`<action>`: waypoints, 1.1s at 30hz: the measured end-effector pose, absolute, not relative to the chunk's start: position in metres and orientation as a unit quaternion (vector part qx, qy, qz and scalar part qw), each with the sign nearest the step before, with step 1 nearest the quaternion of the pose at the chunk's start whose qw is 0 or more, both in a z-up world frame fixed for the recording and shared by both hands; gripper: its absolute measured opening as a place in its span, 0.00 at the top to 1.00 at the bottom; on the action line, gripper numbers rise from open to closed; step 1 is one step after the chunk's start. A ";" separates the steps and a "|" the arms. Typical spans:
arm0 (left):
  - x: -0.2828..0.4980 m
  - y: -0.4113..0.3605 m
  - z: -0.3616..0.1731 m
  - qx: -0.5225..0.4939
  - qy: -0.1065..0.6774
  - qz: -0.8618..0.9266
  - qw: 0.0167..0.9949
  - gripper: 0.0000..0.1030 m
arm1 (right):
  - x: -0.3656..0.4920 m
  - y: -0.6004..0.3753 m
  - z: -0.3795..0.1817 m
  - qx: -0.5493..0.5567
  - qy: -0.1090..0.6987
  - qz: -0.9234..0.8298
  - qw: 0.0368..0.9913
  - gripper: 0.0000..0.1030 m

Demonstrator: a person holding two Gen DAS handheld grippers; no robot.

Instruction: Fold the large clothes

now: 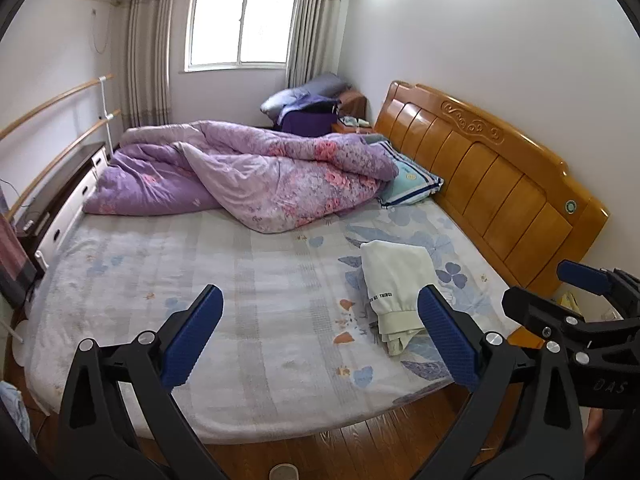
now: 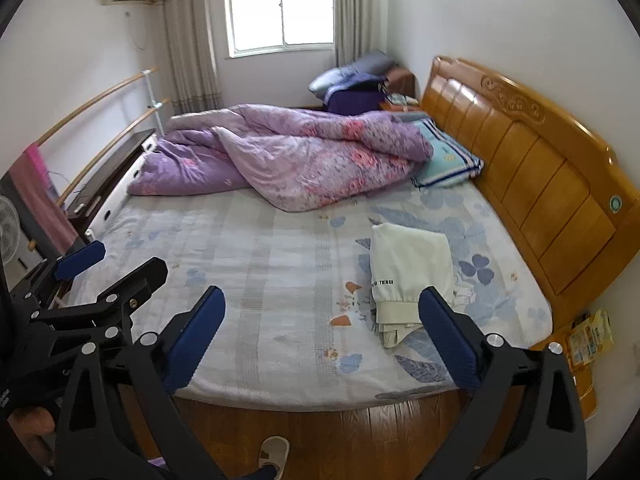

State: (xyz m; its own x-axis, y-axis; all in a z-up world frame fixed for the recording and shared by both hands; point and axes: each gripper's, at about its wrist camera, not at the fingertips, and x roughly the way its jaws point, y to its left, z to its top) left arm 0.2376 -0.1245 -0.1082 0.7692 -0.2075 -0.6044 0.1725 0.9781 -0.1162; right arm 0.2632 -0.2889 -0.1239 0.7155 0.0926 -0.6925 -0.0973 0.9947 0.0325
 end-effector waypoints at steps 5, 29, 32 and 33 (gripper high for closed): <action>0.173 -0.139 -0.086 -0.020 0.300 -0.058 0.952 0.05 | 0.211 -0.297 -0.109 -0.016 0.351 0.085 0.932 0.09; -0.022 -0.108 0.007 0.021 0.206 0.008 0.978 0.05 | 0.052 -0.266 -0.040 -0.019 0.263 0.108 0.959 0.07; -0.036 -0.094 0.016 0.032 0.194 0.010 0.980 0.05 | 0.044 -0.254 -0.036 -0.008 0.259 0.106 0.960 0.07; -0.040 -0.089 0.019 0.032 0.191 0.007 0.981 0.05 | 0.040 -0.250 -0.033 -0.009 0.256 0.103 0.961 0.07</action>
State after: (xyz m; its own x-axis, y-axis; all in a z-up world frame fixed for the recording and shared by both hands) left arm -0.0403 -0.0891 0.0191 0.9268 0.0263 -0.3747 -0.0016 0.9978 0.0660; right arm 0.0403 -0.2497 -0.0332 0.8479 0.1928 -0.4939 -0.2017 0.9788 0.0359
